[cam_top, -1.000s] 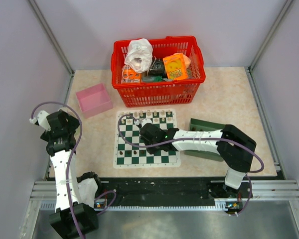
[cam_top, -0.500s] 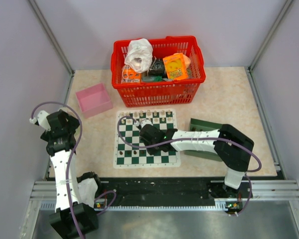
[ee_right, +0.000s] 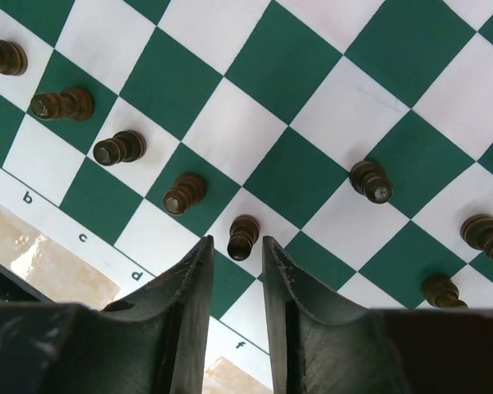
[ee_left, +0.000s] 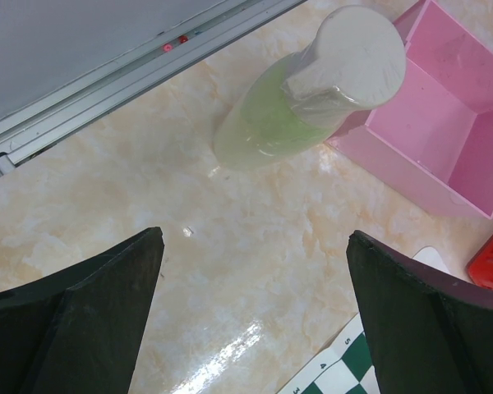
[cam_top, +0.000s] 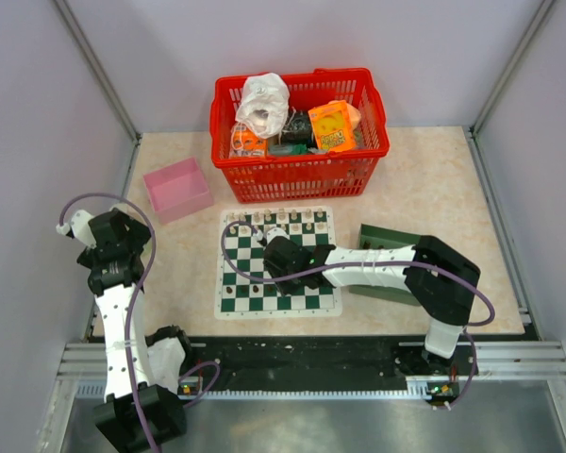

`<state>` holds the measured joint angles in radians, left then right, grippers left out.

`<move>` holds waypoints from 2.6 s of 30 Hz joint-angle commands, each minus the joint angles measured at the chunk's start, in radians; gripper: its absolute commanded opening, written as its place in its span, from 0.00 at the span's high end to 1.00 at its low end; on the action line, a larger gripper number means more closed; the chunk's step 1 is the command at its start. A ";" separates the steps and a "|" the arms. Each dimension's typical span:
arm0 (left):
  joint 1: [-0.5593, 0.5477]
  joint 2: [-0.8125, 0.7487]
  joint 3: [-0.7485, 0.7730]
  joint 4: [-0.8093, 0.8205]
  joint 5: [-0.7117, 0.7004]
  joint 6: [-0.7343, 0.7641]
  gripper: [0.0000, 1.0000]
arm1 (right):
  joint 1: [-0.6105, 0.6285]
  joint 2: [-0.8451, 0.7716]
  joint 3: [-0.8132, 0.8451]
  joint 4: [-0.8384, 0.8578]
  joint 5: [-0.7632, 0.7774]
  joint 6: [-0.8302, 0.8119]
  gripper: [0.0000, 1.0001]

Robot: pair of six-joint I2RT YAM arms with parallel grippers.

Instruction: Set up the chess pieces on the board

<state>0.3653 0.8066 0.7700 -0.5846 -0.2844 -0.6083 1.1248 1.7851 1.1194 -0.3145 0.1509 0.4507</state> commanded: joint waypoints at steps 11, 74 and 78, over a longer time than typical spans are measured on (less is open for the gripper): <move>0.006 -0.015 -0.005 0.032 0.001 -0.008 0.01 | -0.029 -0.138 0.028 -0.012 0.084 -0.024 0.63; 0.006 -0.014 -0.008 0.035 0.005 -0.007 0.01 | -0.126 -0.137 0.020 -0.020 0.027 -0.050 0.87; 0.007 -0.017 -0.008 0.037 0.007 -0.011 0.01 | -0.111 -0.173 -0.029 -0.023 0.016 -0.020 0.87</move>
<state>0.3653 0.8070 0.7624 -0.5831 -0.2794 -0.6083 1.0042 1.6737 1.1275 -0.3443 0.1898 0.3962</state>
